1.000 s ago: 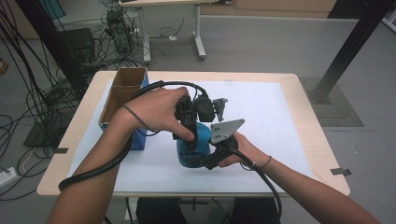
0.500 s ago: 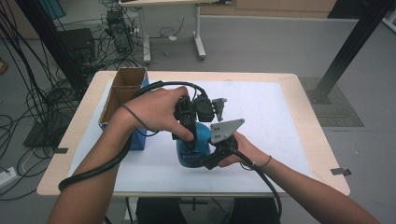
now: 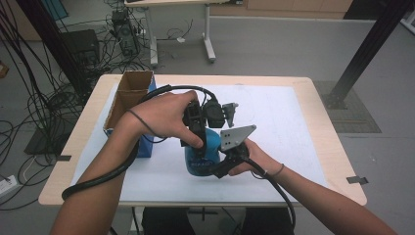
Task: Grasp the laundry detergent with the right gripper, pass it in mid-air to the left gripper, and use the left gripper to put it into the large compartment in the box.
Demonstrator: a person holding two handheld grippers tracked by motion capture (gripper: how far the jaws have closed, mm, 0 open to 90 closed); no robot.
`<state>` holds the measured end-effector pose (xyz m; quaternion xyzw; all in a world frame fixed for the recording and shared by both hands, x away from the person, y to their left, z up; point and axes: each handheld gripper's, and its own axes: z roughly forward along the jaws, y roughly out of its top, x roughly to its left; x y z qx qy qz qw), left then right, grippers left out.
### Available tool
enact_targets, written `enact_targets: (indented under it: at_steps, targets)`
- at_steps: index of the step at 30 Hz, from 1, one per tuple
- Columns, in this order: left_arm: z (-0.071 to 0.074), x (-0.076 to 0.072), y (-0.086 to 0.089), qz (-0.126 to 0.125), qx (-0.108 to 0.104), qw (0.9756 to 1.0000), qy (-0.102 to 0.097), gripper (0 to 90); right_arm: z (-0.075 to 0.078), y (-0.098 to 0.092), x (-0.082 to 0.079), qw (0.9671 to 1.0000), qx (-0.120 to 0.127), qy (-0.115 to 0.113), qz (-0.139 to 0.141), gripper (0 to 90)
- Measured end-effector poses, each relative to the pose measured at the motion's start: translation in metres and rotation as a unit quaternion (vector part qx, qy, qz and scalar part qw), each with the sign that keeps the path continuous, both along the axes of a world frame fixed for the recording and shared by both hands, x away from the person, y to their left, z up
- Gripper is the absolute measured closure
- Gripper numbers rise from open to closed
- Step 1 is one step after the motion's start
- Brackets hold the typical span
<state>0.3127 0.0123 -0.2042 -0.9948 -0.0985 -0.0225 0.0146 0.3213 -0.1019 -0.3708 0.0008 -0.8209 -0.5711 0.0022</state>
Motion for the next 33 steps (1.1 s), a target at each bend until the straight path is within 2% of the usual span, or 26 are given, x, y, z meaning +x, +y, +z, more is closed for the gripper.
enact_targets:
  at_steps: [25, 33]
  targets:
    - [0.0023, -0.0017, -0.0021, -0.001, 0.0, 1.0, -0.002, 36.3, 0.002, -0.002, 0.0002, 1.0, 0.001, -0.009, 0.001, 40.2]
    - [0.0035, -0.0017, -0.0018, 0.001, -0.001, 1.0, -0.004, 36.3, 0.0019, -0.0013, 0.0002, 1.0, 0.006, -0.004, 0.001, 40.2]
